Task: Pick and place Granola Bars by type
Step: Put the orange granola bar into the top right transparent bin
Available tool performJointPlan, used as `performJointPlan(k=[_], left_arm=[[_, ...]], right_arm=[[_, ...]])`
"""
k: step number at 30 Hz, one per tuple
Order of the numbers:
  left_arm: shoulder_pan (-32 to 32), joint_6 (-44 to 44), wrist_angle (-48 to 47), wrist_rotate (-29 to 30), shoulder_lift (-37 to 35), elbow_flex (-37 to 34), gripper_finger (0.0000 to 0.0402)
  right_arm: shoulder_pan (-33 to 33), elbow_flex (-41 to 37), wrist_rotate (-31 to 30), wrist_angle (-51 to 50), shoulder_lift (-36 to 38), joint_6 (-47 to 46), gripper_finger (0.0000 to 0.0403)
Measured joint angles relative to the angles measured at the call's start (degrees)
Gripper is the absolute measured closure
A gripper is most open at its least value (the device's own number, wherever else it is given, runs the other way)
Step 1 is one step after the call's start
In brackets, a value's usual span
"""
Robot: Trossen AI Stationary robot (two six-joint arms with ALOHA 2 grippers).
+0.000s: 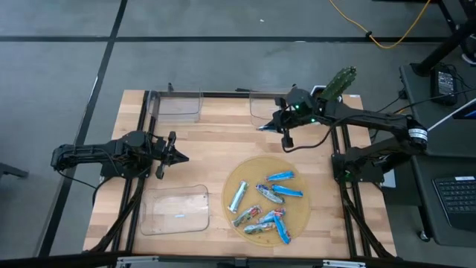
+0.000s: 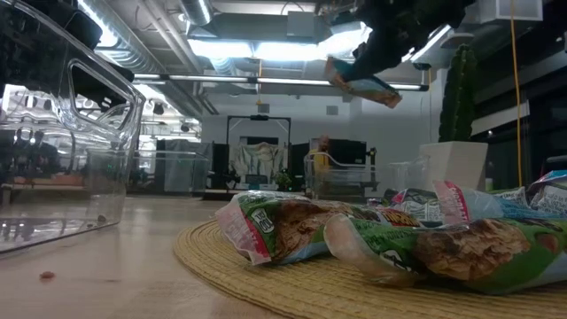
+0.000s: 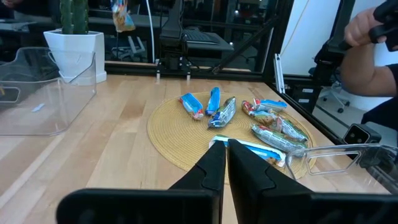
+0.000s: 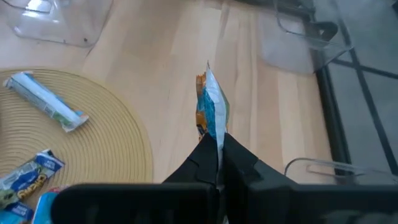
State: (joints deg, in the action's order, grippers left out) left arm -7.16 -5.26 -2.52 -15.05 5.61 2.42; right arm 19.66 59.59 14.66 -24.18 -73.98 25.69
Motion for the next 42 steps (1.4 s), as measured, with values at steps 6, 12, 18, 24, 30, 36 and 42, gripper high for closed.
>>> performJointPlan(k=[6, 12, 18, 24, 30, 36, 42], left_arm=[[0.0, 0.0, 0.0, 0.0, 0.0, 0.0, 0.0393], [0.0, 0.0, 0.0, 0.0, 0.0, 0.0, 0.0394], [0.0, 0.0, 0.0, 0.0, 0.0, 0.0, 0.0389], [0.0, 0.0, 0.0, 0.0, 0.0, 0.0, 0.0391], [0.0, 0.0, 0.0, 0.0, 0.0, 0.0, 0.0393], [0.0, 0.0, 0.0, 0.0, 0.0, 0.0, 0.0393], [0.0, 0.0, 0.0, 0.0, 0.0, 0.0, 0.0389]], right_arm=[[0.0, 0.0, 0.0, 0.4, -3.0, 0.2, 0.0393], [0.3, 0.0, -0.2, 1.2, -4.6, 1.3, 0.0393], [1.9, 0.0, -0.2, 1.2, -4.6, 1.8, 0.0393], [3.2, 0.0, -0.2, 1.2, -4.6, 1.8, 0.0393], [3.4, 0.0, -2.9, 1.2, -4.6, 1.8, 0.0393], [3.5, 0.0, -4.5, 1.2, -4.6, 2.9, 0.0393], [3.5, 0.0, -4.5, 1.2, -4.6, 2.9, 0.0393]])
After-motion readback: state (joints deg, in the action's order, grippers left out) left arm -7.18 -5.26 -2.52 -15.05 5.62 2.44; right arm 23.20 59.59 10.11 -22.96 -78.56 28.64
